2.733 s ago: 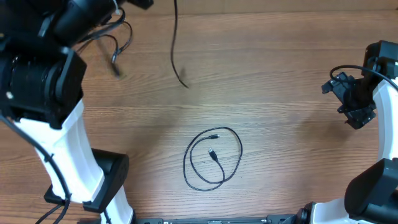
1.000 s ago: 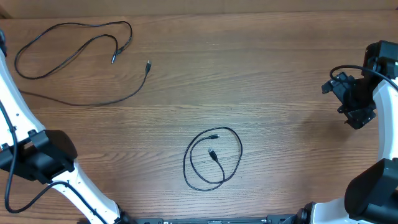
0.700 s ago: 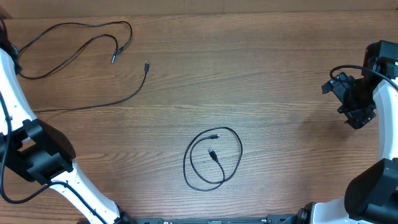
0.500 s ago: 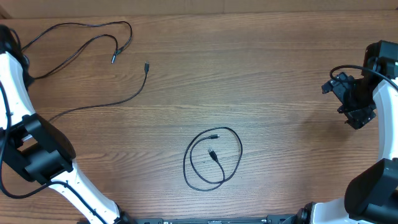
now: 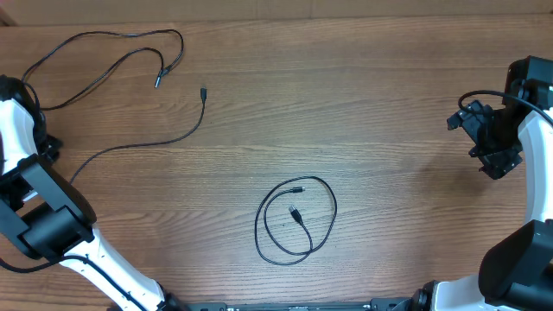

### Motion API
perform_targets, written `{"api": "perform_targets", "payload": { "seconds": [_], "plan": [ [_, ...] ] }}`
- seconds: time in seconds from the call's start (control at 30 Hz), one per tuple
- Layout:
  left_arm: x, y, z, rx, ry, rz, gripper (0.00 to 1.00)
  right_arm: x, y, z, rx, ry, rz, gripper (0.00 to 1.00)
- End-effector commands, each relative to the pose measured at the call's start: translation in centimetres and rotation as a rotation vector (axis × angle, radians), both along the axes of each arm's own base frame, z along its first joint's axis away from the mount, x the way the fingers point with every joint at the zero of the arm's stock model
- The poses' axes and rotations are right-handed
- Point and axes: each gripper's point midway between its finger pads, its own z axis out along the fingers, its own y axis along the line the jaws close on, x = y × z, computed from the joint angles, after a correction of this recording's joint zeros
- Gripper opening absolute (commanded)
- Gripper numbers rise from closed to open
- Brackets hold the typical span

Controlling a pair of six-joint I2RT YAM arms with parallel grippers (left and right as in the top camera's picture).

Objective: Untangle cables

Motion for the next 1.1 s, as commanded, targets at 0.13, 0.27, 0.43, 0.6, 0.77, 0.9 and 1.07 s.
{"api": "perform_targets", "payload": {
  "seconds": [0.13,0.27,0.43,0.6,0.77,0.9,1.07],
  "plan": [
    [5.1,-4.2,2.6,-0.292,-0.183,-0.294,1.0,0.6,-0.3,0.7,-0.014,-0.023,-0.003,1.0],
    [5.8,-3.7,6.7,-0.252,-0.25,-0.221,1.0,0.6,-0.3,0.7,-0.014,-0.023,-0.003,1.0],
    [7.4,-5.2,8.9,-0.318,-0.358,-0.227,1.0,0.6,-0.3,0.7,-0.014,-0.023,-0.003,1.0],
    [10.4,-9.1,9.1,-0.489,-0.492,-0.386,1.0,0.6,-0.3,0.7,-0.014,-0.023,-0.003,1.0],
    [11.3,-11.0,8.2,-0.491,-0.452,-0.494,1.0,0.6,-0.3,0.7,-0.014,-0.023,-0.003,1.0],
    [11.7,-12.3,7.6,-0.461,-0.389,-0.596,1.0,0.6,-0.3,0.7,-0.014,-0.023,-0.003,1.0],
    [12.9,-16.4,6.2,-0.511,-0.353,-0.772,1.0,0.6,-0.3,0.7,-0.014,-0.023,-0.003,1.0]
  ]
}}
